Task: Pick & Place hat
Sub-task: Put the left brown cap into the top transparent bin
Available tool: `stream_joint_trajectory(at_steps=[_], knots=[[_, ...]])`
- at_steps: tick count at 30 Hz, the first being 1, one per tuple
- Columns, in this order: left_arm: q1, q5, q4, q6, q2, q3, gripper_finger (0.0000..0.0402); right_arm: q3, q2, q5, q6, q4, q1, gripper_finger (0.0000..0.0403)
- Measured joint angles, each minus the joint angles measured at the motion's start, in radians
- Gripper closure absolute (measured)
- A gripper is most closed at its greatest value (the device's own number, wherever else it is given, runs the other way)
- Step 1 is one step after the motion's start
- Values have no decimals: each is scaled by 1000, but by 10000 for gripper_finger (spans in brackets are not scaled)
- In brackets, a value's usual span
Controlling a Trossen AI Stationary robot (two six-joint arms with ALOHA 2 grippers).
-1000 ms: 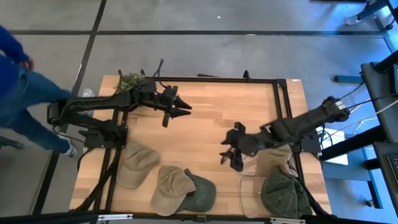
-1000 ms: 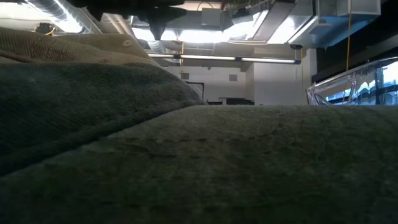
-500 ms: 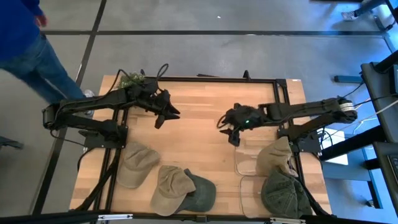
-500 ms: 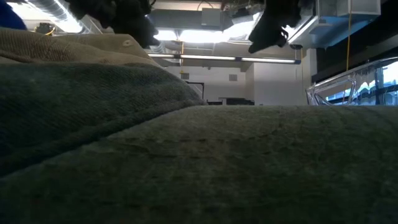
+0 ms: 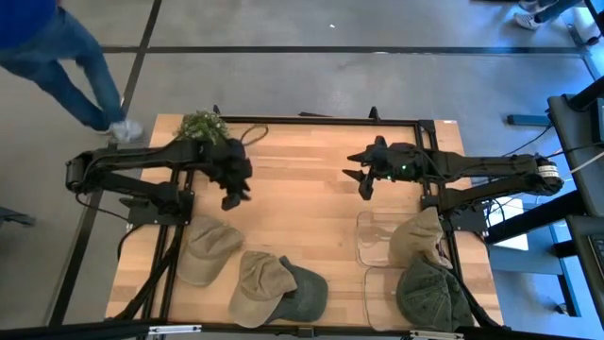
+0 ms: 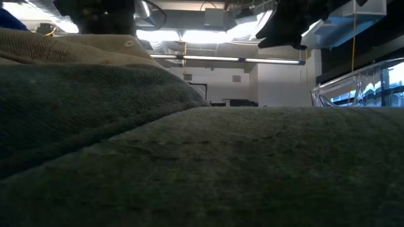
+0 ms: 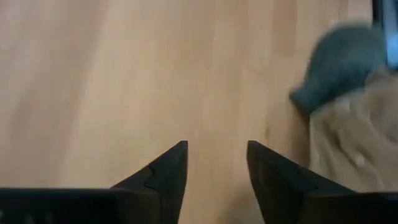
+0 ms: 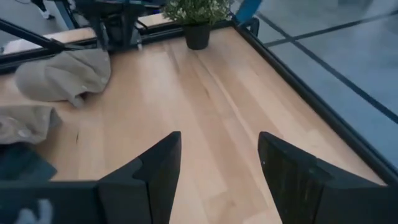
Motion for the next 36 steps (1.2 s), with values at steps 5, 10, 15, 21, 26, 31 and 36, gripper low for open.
stream_joint_trajectory(at_steps=[5, 10, 15, 21, 26, 31, 36], knots=[[-68, 1, -98, -49, 18, 0, 194, 0, 4, 0, -30, 0, -17, 189], [-118, -7, -143, -20, 19, 0, 166, 0, 4, 0, -37, 0, -38, 189], [-157, -9, -147, -131, 19, 0, 160, 0, 4, 0, -54, -2, -51, 189], [-189, -77, -231, -117, 33, -15, 160, 0, 4, 0, -72, -7, -51, 189], [-237, -76, -204, -144, 52, -96, 160, 0, 4, 0, -107, -12, -51, 189], [-294, -74, -160, -167, 92, -180, 160, 0, 4, 0, -107, -17, -51, 189], [-330, -89, -92, -179, 134, -236, 160, 0, 4, 0, -110, -17, -51, 189]])
